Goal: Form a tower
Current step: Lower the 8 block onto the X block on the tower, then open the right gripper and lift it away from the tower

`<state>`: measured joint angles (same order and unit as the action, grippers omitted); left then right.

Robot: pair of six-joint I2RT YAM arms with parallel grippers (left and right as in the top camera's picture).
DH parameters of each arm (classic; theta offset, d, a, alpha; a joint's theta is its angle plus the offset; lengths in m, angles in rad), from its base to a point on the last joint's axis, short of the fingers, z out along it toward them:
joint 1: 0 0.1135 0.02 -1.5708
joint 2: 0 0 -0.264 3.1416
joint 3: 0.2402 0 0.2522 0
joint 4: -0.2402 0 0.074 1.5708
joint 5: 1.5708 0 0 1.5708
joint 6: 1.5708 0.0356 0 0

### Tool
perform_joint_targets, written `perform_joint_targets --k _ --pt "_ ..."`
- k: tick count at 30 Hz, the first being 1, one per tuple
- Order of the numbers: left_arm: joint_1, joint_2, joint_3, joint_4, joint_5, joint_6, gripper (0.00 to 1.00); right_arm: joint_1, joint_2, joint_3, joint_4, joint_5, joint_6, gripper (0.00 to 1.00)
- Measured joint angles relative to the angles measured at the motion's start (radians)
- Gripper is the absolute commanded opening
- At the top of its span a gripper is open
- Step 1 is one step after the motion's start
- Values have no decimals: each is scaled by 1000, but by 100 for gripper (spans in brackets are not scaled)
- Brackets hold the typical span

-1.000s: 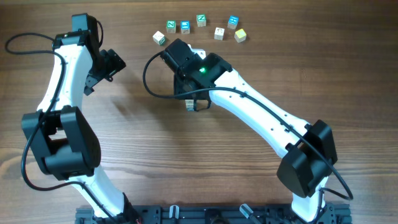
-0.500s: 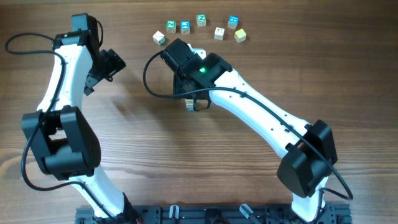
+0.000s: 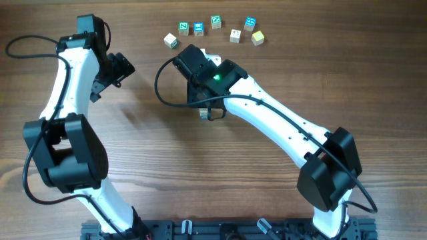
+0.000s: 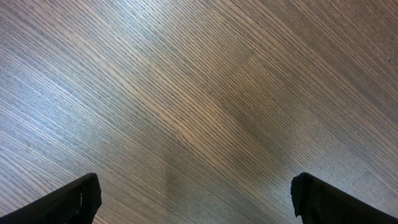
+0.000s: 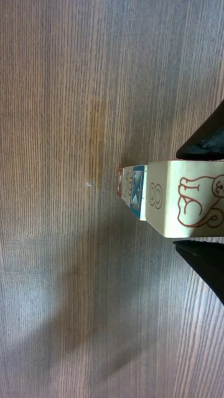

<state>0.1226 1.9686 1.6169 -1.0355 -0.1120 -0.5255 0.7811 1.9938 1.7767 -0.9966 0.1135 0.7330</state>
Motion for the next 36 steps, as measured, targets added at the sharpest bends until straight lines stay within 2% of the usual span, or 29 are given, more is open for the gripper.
perform_joint_targets --k 3,10,16,20,23,25,31,36 --pt "0 0 0 0 0 0 100 0 0 0 6 0 1 34" --pt "0 0 0 0 0 0 100 0 0 0 11 3 0 35" --pt "0 0 0 0 0 0 100 0 0 0 15 3 0 52" --pt "0 0 0 0 0 0 100 0 0 0 16 3 -2 79" --pt "0 0 0 0 0 0 100 0 0 0 29 3 0 88" --pt "0 0 0 0 0 0 100 -5 0 0 59 3 -3 100" --pt "0 0 0 0 0 0 100 -80 0 0 67 3 0 100" --pt "0 0 0 0 0 0 100 -224 0 0 68 3 -9 100"
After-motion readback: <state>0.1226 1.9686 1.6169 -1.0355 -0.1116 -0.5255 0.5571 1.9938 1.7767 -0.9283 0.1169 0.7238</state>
